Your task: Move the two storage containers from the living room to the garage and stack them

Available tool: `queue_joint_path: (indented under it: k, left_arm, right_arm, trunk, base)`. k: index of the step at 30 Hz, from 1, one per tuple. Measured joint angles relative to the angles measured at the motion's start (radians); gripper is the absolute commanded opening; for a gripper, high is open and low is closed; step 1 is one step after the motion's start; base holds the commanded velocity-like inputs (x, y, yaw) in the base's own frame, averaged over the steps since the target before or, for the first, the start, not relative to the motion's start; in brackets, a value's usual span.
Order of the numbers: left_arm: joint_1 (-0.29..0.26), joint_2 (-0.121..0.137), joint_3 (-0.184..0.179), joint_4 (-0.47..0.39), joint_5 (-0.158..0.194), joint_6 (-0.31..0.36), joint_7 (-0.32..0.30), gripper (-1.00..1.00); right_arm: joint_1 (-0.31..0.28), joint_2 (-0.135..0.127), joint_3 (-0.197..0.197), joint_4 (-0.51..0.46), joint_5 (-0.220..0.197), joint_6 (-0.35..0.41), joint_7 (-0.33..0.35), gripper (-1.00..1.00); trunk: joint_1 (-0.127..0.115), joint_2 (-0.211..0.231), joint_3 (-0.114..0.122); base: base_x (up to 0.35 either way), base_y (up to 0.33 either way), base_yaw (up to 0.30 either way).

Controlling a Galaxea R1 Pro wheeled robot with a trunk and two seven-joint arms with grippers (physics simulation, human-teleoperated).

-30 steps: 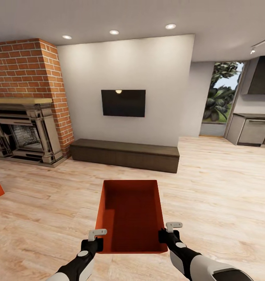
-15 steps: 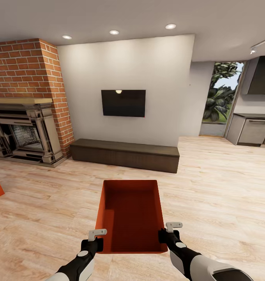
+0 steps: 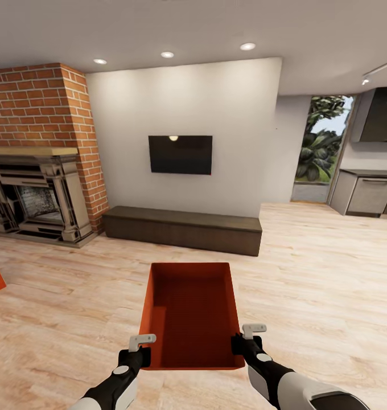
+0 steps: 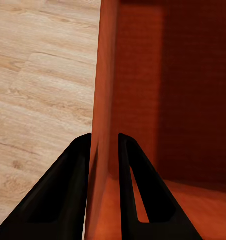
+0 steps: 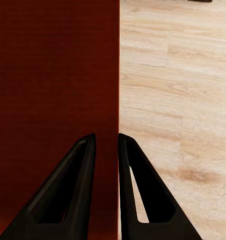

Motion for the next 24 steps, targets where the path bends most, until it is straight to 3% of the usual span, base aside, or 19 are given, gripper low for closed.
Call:
queue_joint_path:
  k: [24]
  left_arm:
    - [0.000,0.001,-0.001,0.000,0.000,0.000,-0.001,-1.00]
  right_arm:
    - [0.000,0.001,0.003,0.000,-0.004,-0.001,-0.001,-1.00]
  trunk:
    - [0.000,0.000,0.039]
  base:
    - [0.000,0.000,0.000]
